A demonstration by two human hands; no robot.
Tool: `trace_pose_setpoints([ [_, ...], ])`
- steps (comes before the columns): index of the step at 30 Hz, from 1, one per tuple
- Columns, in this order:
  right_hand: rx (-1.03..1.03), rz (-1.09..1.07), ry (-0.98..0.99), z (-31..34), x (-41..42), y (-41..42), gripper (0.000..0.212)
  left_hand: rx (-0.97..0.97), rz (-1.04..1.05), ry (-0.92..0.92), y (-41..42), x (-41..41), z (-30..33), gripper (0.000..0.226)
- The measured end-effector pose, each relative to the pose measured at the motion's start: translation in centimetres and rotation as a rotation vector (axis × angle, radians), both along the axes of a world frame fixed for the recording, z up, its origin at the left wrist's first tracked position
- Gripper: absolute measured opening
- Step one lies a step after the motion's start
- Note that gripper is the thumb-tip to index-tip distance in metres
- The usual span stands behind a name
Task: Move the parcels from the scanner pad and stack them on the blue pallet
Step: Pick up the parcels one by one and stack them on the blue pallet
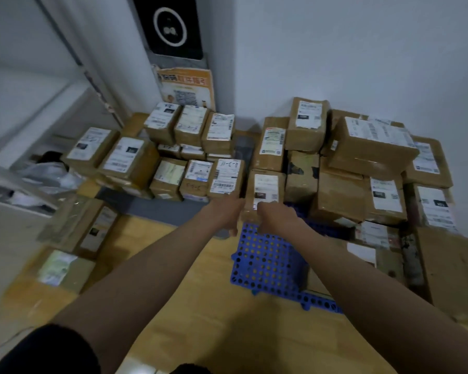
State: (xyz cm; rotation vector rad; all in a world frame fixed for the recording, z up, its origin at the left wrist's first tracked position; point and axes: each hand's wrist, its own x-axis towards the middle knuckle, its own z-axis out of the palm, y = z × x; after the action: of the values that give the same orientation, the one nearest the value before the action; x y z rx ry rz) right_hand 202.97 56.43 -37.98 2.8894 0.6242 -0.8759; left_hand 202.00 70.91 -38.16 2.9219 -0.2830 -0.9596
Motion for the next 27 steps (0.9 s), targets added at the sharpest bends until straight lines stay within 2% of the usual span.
trace_pose_setpoints([
  [4,0.018,0.066,0.059,0.0,-2.1,4.0,0.027,0.014,0.083,0.062,4.6,-3.0,-0.5,0.088],
  [7,0.027,0.101,0.086,0.0,-3.8,6.6,0.04,0.06,0.135,0.076,7.8,-5.3,-1.2,0.091],
  [9,0.029,0.121,0.107,0.0,-4.9,8.1,0.041,0.082,0.164,0.087,9.8,-6.6,-1.7,0.09],
  [16,-0.011,0.179,0.096,-0.3,-8.4,12.3,0.017,0.095,0.261,0.145,14.3,-11.0,-2.1,0.081],
  [21,0.031,0.227,0.138,-0.7,-9.7,14.5,0.042,0.094,0.327,0.142,16.1,-14.4,-2.0,0.078],
  [27,0.098,0.302,0.183,-1.2,-11.2,19.5,0.044,0.102,0.438,0.085,19.7,-19.6,-1.0,0.071],
])
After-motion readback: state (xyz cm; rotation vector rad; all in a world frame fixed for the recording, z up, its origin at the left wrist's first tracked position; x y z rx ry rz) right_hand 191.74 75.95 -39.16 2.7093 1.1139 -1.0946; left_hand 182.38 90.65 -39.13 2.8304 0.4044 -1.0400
